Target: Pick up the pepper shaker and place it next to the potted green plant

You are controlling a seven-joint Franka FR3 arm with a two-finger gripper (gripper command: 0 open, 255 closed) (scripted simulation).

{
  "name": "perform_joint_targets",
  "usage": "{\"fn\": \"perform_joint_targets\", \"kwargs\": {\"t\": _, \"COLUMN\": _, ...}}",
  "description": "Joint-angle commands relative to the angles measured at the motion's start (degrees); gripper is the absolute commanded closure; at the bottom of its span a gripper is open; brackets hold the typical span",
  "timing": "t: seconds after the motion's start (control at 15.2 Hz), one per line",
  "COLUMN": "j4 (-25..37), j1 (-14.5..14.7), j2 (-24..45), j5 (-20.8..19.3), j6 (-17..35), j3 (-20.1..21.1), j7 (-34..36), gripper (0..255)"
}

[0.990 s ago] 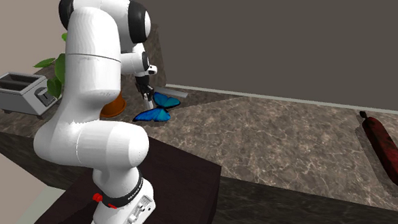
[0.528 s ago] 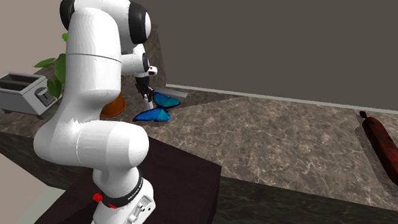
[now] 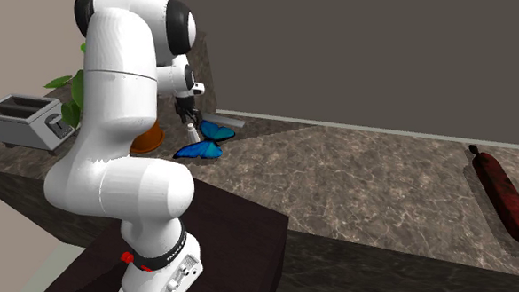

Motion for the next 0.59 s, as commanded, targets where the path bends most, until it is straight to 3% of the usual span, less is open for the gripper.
{"fn": "perform_joint_targets", "kwargs": {"t": 0.0, "j4": -0.5, "j1": -0.5, "j2": -2.7, "j5": 0.7, "j6": -2.2, "j3": 0.7, "j7": -0.4, "gripper": 0}}
{"fn": "perform_joint_targets", "kwargs": {"t": 0.53, "j4": -0.5, "j1": -0.7, "j2": -3.8, "j5": 1.0, "j6": -3.3, "j3": 1.0, "j7": -0.6, "gripper": 0}}
